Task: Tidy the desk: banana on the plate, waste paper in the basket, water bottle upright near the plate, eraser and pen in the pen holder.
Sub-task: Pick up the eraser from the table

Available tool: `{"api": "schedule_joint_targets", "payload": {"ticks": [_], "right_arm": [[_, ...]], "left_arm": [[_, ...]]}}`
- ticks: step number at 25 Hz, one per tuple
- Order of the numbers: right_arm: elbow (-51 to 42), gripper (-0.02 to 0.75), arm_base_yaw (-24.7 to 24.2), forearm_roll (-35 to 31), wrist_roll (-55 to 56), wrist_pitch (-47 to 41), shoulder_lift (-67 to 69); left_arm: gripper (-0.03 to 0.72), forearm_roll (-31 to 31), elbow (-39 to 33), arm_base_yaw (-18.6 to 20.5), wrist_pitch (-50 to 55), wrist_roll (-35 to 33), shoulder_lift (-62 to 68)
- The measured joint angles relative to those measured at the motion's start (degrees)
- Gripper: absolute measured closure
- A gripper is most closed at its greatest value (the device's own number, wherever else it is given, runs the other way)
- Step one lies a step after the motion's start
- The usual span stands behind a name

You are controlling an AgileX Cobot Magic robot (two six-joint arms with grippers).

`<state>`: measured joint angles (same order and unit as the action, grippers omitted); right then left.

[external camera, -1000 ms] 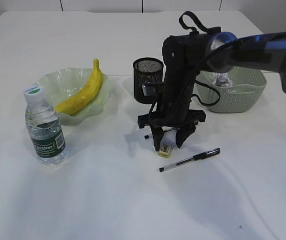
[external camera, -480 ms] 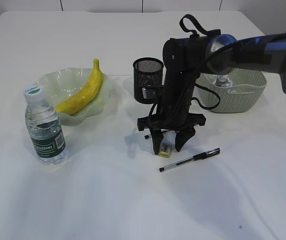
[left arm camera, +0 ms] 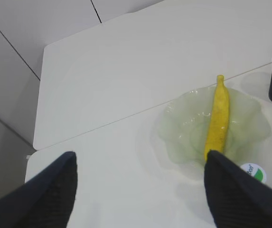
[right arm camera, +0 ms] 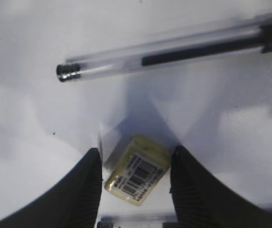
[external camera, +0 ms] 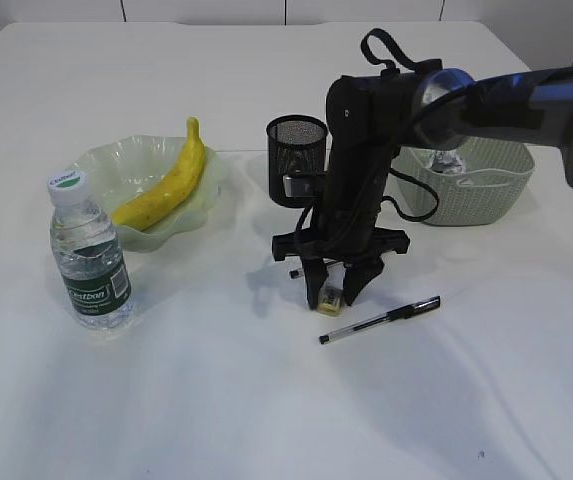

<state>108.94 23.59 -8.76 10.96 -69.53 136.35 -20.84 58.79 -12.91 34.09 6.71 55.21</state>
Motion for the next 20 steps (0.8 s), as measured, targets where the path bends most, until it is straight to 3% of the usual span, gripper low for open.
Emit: {"api": "schedule_joint_targets", "payload": {"ticks": [13, 20], "right_arm": [[0.0, 0.507, 0.0, -0.3, 0.0, 0.0, 0.0], [0.0, 0.517, 0.0, -0.3, 0.0, 0.0, 0.0]], "left_arm": [[0.096, -0.1, 0.0, 0.0, 0.0, 0.0, 0.0], [0.096, -0.2, 0.0, 0.0, 0.0, 0.0, 0.0]]}}
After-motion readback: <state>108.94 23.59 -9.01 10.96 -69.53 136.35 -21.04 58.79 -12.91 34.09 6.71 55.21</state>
